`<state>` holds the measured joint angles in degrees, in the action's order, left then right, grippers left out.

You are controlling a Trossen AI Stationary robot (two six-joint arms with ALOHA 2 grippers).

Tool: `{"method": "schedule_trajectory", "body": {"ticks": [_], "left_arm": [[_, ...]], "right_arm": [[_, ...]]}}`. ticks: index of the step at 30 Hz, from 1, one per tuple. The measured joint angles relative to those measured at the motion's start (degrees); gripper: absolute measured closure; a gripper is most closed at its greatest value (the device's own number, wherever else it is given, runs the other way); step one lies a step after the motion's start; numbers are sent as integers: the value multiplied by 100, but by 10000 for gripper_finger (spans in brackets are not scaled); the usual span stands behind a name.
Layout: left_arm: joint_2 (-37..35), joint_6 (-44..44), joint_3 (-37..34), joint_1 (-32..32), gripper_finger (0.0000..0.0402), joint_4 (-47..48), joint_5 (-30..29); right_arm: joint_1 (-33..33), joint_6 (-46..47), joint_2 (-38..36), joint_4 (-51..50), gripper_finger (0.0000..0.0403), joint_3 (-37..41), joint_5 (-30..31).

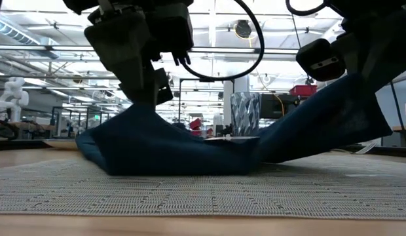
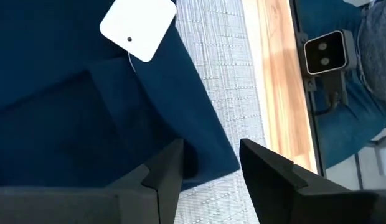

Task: Set table place
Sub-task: Fold the blue napkin

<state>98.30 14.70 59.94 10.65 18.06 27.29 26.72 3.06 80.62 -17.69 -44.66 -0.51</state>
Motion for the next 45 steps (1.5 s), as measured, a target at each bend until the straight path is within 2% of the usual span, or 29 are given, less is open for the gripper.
{"method": "schedule_trajectory", "body": {"ticks": [7, 15, 22, 32, 45], "left_arm": [[135, 149, 0, 159, 259, -81, 2], [725, 306, 0, 335, 259, -247, 273], [901, 267, 281, 476, 259, -195, 263], [901, 103, 625, 682, 259, 1079, -192], [901, 295, 625, 954, 259, 1290, -407]], "right_arm": [[-15, -50, 0, -3, 403, 0, 63], [-13, -50, 0, 1, 403, -2, 64], [-13, -52, -2, 1, 403, -2, 64], [25, 68, -2, -79, 403, -2, 19], [79, 100, -2, -103, 403, -2, -16]]}}
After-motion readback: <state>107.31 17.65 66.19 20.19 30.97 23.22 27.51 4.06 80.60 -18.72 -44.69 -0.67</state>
